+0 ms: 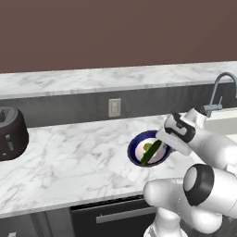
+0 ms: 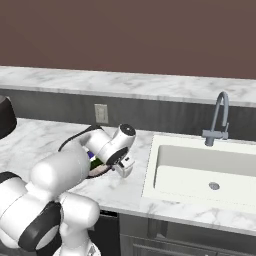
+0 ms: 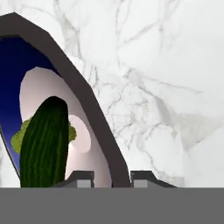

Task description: Dump the broccoli and cucumber from the bowl so the bowl can be washed. Place the bowl in the sink after clearing the leftovers.

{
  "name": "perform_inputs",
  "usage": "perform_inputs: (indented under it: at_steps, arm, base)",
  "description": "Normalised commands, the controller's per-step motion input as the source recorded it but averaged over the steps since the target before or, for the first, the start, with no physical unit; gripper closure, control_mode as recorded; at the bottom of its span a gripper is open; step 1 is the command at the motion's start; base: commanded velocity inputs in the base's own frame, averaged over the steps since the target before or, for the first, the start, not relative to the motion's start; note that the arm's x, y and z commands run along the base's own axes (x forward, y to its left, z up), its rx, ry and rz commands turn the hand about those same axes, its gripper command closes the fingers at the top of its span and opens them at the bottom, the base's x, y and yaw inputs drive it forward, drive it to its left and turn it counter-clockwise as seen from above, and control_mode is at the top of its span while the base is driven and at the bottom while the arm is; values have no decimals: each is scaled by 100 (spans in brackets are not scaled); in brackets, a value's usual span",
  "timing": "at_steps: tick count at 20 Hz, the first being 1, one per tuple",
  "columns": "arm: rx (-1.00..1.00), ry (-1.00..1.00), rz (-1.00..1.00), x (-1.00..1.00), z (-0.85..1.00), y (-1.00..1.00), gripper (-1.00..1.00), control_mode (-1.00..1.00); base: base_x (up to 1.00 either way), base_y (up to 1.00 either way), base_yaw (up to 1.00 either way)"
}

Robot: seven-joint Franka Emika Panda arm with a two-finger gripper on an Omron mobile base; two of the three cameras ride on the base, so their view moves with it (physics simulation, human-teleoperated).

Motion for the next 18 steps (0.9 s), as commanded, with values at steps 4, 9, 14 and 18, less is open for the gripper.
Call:
perform_inputs:
  at_steps: [4,9,14,18]
  arm:
    - [0,-8,0,-1,53,16,100,-100]
    - [-2,-5,-1,2,57,29,100,-100]
    - [-9,0,-2,11,36,23,100,-100]
    - [-22,19,-4,34,4,15,100,-100]
  base:
    - [0,0,0]
    - [0,0,0]
    - [0,0,0]
    - [0,0,0]
